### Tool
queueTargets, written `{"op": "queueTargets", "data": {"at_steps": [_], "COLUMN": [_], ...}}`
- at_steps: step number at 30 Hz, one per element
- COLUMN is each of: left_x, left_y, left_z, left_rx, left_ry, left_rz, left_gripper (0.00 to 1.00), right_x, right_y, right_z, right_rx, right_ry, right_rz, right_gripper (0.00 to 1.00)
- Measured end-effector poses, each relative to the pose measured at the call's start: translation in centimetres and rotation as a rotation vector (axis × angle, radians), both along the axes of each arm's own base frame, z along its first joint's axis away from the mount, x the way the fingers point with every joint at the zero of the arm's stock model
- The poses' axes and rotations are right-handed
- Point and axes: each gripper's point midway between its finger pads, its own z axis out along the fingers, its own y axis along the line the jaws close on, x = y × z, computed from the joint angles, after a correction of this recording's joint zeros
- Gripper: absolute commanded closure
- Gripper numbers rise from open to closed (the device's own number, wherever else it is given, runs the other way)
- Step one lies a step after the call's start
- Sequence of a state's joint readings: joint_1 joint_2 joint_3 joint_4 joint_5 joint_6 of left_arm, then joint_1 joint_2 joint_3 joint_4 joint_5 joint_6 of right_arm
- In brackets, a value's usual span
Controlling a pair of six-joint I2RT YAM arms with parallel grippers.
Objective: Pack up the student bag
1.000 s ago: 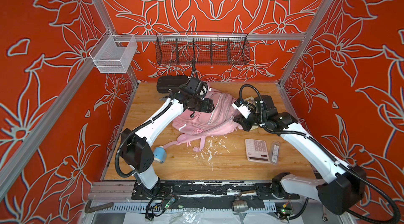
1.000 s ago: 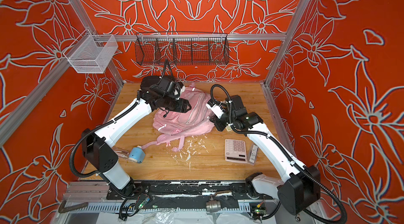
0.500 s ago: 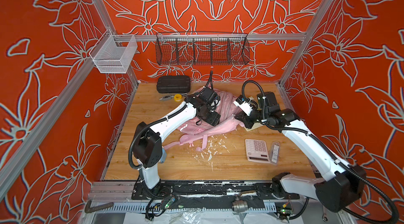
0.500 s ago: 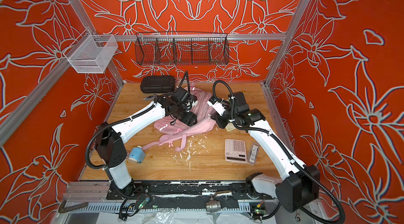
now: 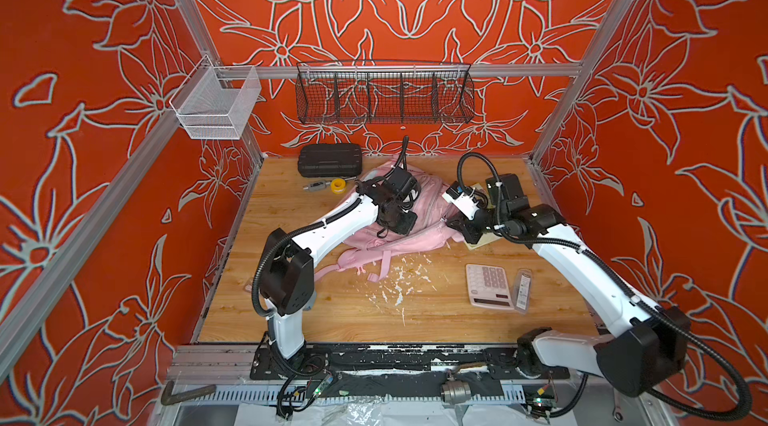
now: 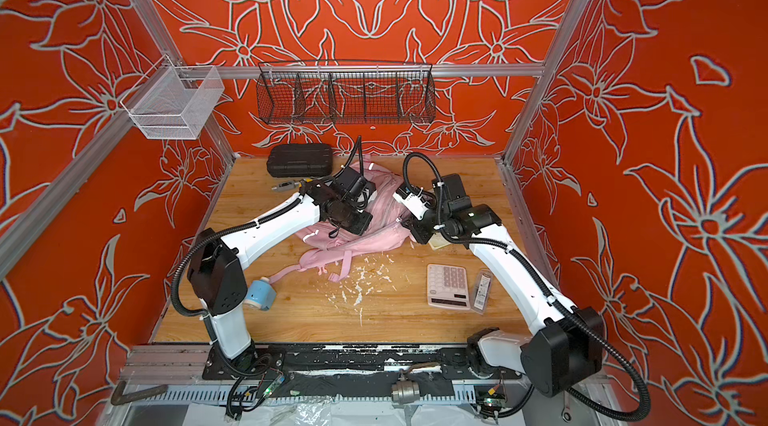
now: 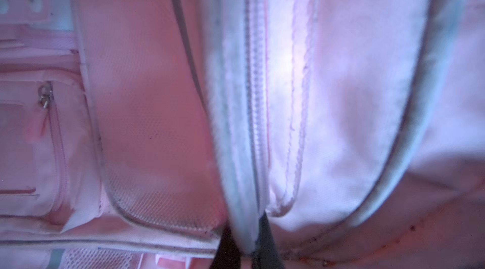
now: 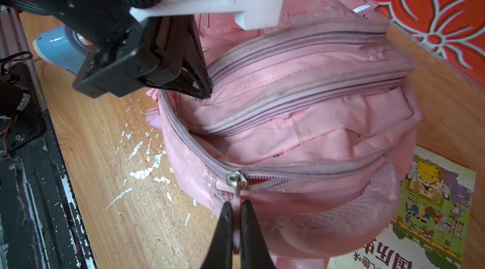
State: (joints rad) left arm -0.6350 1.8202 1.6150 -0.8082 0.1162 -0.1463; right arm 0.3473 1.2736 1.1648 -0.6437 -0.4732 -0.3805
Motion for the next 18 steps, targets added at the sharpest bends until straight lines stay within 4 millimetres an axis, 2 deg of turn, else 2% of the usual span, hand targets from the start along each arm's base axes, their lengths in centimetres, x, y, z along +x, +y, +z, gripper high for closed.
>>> {"op": "queueTargets", "data": {"at_steps": [3,9,14,18], "left_x": [-1.1,-2.5,-2.3,-1.5], "left_y": [0.1,-0.4,-1.3,-1.6], "left_z": [0.9,3.9,4.7,4.8], "left_rx": [-0.064,-0.230,-0.317,-0.380], "left_ry": [0.022,0.044,0.087,0.124], "left_rz": [0.043,0.141,0.212,0.277], "left_gripper": [1.00,1.00,1.00,1.00], "right_x": [0.8,3.0,4.6,4.6], "right_y": [-0.3,-0.8,-1.3,-1.6], "right_z": [0.6,2.7,2.8,2.6], "right_rx": [-0.009,-0.020,-0.056,-0.069], "right_ry": [-0.015,-0.079,-0.095,-0.094], "right_rz": [-0.006,-0.008,-0.020,-0.026], "right_gripper": [1.00,1.00,1.00,1.00]}}
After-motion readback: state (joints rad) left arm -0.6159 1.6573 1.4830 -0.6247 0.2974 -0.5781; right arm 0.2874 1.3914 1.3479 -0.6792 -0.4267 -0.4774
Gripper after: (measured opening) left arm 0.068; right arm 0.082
